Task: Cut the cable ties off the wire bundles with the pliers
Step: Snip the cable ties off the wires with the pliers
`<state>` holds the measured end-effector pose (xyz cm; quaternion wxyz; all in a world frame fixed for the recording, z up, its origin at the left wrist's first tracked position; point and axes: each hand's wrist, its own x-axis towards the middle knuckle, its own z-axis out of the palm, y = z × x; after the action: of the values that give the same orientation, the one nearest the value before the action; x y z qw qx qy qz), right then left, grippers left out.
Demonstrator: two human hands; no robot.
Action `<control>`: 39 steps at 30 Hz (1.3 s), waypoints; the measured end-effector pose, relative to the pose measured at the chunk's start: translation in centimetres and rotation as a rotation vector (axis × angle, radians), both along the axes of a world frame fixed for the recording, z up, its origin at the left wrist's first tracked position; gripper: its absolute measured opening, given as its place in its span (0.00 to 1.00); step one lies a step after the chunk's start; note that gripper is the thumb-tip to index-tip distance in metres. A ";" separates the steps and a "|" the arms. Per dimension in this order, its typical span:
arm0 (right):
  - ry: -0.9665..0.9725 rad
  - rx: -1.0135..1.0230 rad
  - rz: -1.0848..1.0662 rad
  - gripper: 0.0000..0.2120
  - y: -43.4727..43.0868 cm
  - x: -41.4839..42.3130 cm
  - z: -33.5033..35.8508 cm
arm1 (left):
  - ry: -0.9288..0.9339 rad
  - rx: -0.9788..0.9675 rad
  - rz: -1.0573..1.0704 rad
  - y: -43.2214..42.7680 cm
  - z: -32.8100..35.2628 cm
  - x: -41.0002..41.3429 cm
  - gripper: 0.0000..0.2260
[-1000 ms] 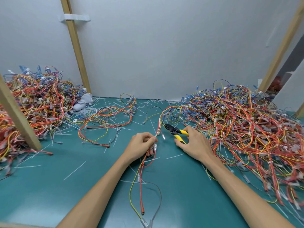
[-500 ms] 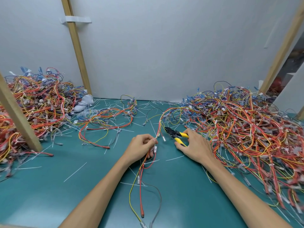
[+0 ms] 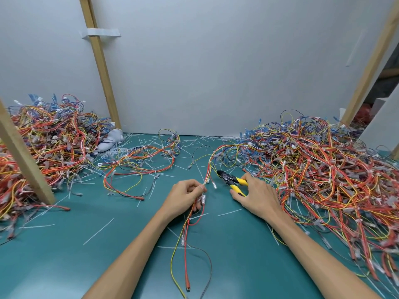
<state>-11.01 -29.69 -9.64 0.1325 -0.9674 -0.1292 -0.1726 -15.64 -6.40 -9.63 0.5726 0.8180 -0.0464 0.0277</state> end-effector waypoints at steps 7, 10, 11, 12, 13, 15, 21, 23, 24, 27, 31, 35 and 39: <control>-0.055 0.083 -0.083 0.21 -0.1 0.1 0.1 | -0.005 -0.018 -0.014 0.1 -0.3 0.1 0.07; -0.068 0.064 -0.075 0.21 -0.2 0.0 0.0 | -0.005 -0.013 -0.012 0.2 -0.3 0.2 0.07; -0.071 0.054 -0.076 0.21 -0.2 0.0 0.0 | -0.006 -0.009 -0.011 0.2 -0.3 0.2 0.07; -0.073 0.049 -0.079 0.21 -0.1 0.0 0.0 | -0.007 -0.009 -0.011 0.2 -0.2 0.2 0.07; -0.072 0.049 -0.083 0.21 -0.1 0.1 -0.1 | -0.008 -0.012 -0.011 0.1 -0.1 0.1 0.07; -0.065 0.060 -0.097 0.22 -0.1 0.3 -0.1 | 0.002 -0.022 -0.023 0.1 0.2 0.1 0.07; -0.081 0.096 -0.104 0.24 -0.1 0.2 -0.1 | 0.063 -0.062 -0.064 0.5 0.4 0.1 0.11; -0.084 0.096 -0.102 0.24 0.0 0.0 -0.1 | 0.063 -0.058 -0.013 0.3 0.2 0.2 0.10; -0.085 0.097 -0.100 0.24 0.0 0.0 -0.1 | 0.061 -0.054 0.006 0.3 0.1 0.3 0.09; -0.100 0.124 -0.066 0.24 -0.1 0.0 -0.2 | 0.049 -0.051 0.015 0.2 0.0 0.3 0.08; -0.151 0.136 0.027 0.25 -0.3 0.1 -0.3 | 0.002 -0.021 0.006 0.2 0.1 0.0 0.08; -0.232 0.079 0.096 0.26 0.0 -0.2 -0.1 | -0.124 0.190 0.014 0.1 0.0 -0.2 0.08; -0.234 0.044 0.156 0.28 0.3 -0.6 0.2 | -0.175 0.229 0.012 0.0 -0.1 -0.2 0.10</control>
<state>-11.61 -29.35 -9.44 0.1506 -0.9247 -0.2146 -0.2761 -15.86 -6.39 -9.68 0.4693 0.8727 -0.0939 0.0968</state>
